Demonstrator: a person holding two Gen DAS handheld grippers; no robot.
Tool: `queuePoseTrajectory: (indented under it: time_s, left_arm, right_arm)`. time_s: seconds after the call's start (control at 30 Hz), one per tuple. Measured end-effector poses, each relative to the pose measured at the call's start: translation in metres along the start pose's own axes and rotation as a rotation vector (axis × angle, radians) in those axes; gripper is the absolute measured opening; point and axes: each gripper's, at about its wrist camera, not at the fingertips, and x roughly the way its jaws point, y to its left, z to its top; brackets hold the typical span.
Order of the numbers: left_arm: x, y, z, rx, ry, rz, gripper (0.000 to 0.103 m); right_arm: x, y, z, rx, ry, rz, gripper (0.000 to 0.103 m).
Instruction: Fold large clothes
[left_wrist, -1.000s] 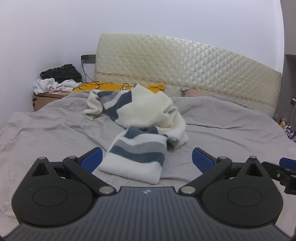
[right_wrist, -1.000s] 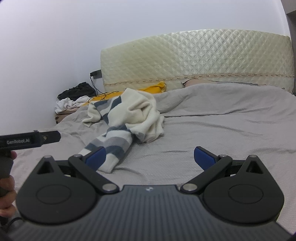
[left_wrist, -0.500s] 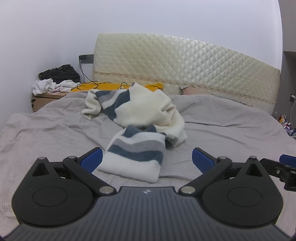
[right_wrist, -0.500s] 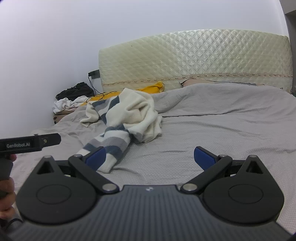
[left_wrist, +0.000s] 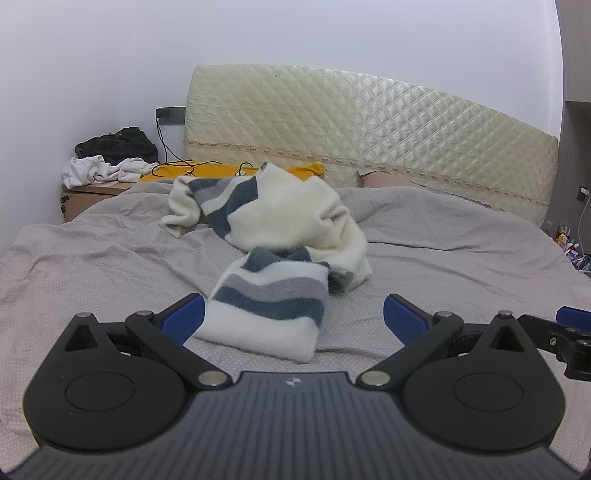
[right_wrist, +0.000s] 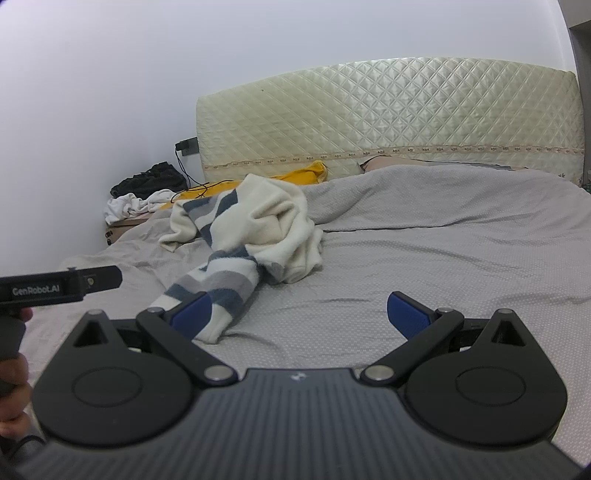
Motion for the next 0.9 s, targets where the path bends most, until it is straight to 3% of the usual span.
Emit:
queuePoseTrajectory:
  time_s: [0.53,0.9]
  left_arm:
    - [0.013,-0.002,-0.007,-0.021,0.019,-0.013,0.103]
    - [0.091,0.011,0.012,-0.113,0.134,0.000,0.103]
  right_arm:
    - [0.005,0.000,-0.008,-0.006,0.017,-0.022,0.103]
    - [0.054,-0.006,0.004,0.077,0.081,-0.035,0.103]
